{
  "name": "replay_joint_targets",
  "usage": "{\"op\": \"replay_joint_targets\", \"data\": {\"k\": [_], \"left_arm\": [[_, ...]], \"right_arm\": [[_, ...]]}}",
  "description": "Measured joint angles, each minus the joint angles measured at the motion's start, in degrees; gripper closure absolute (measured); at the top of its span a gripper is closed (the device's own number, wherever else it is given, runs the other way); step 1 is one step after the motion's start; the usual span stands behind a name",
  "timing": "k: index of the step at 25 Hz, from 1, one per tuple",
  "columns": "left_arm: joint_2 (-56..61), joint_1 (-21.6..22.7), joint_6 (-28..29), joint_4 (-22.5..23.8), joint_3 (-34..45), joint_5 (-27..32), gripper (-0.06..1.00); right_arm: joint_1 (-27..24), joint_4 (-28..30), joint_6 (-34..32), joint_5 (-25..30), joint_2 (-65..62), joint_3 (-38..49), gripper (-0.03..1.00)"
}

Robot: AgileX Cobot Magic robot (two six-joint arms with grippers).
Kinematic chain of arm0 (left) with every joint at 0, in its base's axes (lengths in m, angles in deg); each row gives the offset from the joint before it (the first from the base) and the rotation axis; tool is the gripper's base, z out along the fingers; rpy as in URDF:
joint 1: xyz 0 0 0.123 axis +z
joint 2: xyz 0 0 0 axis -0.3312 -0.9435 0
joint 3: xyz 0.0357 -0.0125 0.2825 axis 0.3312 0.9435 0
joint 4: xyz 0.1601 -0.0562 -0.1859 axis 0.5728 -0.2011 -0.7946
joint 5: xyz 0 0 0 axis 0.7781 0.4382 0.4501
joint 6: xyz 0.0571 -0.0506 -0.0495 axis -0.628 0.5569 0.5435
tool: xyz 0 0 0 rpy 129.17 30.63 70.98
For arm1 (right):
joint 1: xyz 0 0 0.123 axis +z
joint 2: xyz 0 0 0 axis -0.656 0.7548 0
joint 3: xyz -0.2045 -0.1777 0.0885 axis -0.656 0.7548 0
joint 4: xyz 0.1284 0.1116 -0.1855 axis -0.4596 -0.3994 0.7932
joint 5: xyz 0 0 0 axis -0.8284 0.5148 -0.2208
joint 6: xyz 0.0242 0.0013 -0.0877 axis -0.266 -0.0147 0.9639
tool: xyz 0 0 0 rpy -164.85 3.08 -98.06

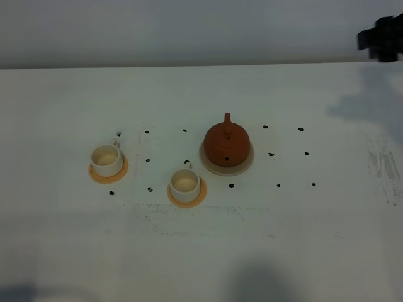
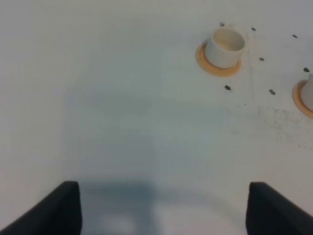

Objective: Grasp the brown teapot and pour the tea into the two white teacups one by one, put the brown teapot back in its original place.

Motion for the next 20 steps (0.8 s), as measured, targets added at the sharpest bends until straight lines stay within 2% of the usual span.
{"op": "replay_joint_targets", "data": {"k": [3,6,12,20], "left_arm": [[0.0,0.0,0.0,0.0,0.0,0.0,0.27],[0.0,0.0,0.0,0.0,0.0,0.0,0.27],[0.0,0.0,0.0,0.0,0.0,0.0,0.27],[0.0,0.0,-0.05,0.0,0.0,0.0,0.27]], "right_arm": [[2.1,-1.49,0.0,-4.87,3.93,0.38,0.37],[3.7,-2.39,0.0,-6.32,9.01,-1.45,0.37],[6.92,-2.55,-0.9,-2.33,20.37,-12.07,0.37],[12.7,-2.61,-1.48,2.15,29.0,-23.96,0.39]]}}
